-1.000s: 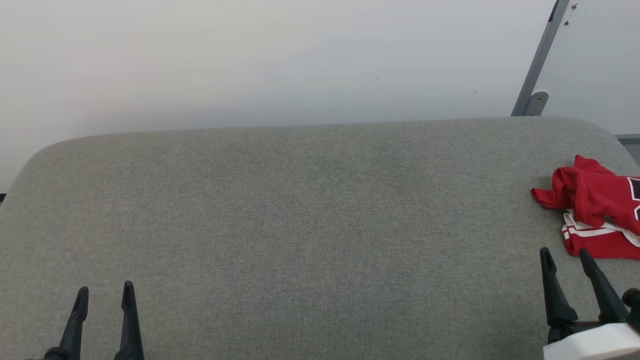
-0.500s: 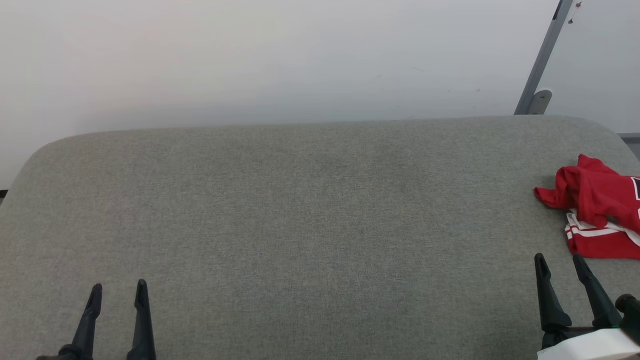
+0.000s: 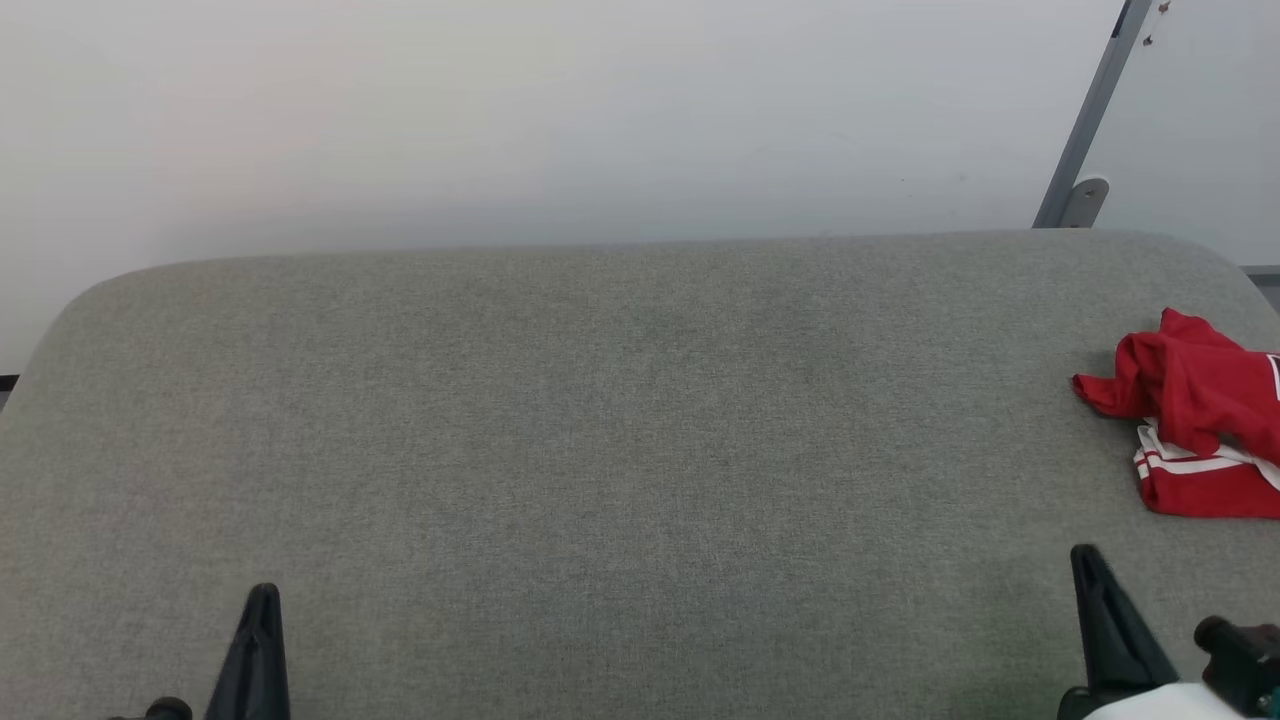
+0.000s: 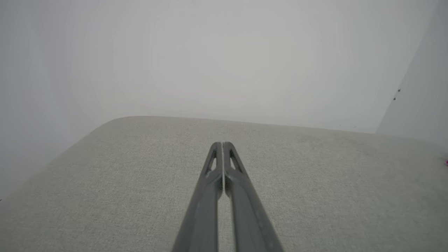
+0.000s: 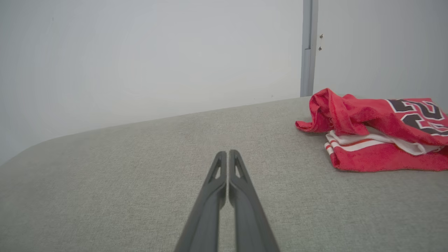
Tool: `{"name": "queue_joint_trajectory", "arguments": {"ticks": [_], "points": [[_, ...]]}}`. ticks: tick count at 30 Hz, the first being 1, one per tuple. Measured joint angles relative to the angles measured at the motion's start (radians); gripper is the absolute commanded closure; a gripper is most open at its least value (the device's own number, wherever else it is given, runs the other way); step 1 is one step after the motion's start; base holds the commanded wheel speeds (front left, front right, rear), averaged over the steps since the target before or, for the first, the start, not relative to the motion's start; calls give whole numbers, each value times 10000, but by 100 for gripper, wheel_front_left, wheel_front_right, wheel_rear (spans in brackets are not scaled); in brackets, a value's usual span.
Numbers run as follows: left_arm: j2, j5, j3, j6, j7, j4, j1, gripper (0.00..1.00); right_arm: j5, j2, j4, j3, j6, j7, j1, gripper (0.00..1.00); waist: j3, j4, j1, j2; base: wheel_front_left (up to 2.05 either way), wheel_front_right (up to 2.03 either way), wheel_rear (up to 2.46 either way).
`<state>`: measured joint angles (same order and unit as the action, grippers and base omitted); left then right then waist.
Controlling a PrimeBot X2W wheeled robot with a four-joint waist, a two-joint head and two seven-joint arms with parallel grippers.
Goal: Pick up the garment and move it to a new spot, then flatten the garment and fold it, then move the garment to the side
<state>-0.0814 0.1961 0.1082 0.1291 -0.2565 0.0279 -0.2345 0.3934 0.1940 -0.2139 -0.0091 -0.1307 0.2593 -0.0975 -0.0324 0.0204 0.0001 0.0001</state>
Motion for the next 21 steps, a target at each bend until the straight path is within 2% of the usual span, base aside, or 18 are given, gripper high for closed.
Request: {"name": "queue_joint_trajectory", "arguments": {"ticks": [6,7,21], "points": [[54,786,-65,-2,173,-217,26,100,662,-104,-127,-23,0,-222,-40,100,14,-8,0,0,0,0,0],[50,1220,-79,-2,247,-286,63,100,989,-142,-134,-50,0,-320,-18,100,20,-11,-1,0,0,0,0],[13,3597,-174,-2,738,-767,637,100,2941,-372,-153,-234,0,-922,299,100,56,-33,-1,0,0,0,0]]}}
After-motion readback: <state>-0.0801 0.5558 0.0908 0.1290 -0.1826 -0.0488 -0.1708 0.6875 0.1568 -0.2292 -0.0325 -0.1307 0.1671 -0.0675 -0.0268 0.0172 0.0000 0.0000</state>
